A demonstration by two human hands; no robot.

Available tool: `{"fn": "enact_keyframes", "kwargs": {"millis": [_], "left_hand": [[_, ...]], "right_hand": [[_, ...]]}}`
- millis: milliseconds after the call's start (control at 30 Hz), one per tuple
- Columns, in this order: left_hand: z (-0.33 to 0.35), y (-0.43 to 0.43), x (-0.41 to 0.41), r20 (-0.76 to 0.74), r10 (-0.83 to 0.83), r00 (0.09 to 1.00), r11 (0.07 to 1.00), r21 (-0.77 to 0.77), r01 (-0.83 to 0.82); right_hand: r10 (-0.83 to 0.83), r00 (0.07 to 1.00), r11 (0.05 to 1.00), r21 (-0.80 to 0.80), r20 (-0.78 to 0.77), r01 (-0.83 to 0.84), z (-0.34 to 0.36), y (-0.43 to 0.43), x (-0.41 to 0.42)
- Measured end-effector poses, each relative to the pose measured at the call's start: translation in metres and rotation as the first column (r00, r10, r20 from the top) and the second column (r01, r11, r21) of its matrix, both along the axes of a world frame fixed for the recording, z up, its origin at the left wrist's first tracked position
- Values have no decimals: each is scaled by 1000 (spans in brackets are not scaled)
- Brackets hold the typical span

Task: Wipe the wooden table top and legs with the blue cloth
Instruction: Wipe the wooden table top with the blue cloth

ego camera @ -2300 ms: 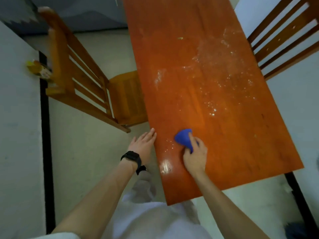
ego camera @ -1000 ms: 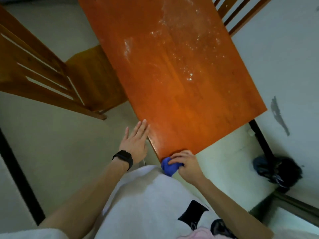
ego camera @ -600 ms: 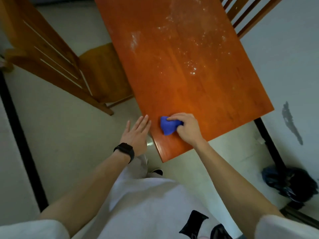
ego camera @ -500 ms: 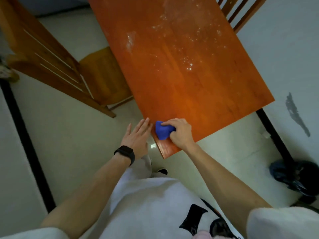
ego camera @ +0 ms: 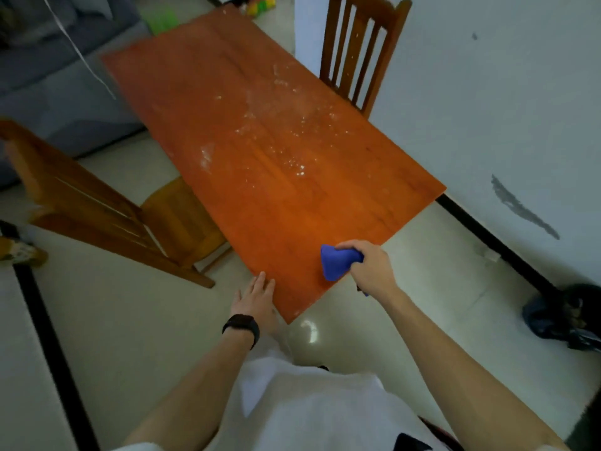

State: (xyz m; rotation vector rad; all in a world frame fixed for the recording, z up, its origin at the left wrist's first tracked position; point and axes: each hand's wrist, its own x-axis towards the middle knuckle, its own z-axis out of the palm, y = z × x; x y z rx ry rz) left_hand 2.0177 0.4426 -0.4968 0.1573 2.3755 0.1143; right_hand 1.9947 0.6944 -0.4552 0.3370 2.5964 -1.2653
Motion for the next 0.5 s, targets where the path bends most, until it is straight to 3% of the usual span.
{"fn": "enact_keyframes", "kwargs": {"millis": [300,500], "left_hand": [[42,-36,-91,-135,-13,991,1000,-6,12],[27,-75,-182,-140,-56,989,998,15,59]], "right_hand": [[-23,994,989,-140,106,38,-10,-49,-35],[-215,974,956,-192,63,224,-11,-94,-101]]}}
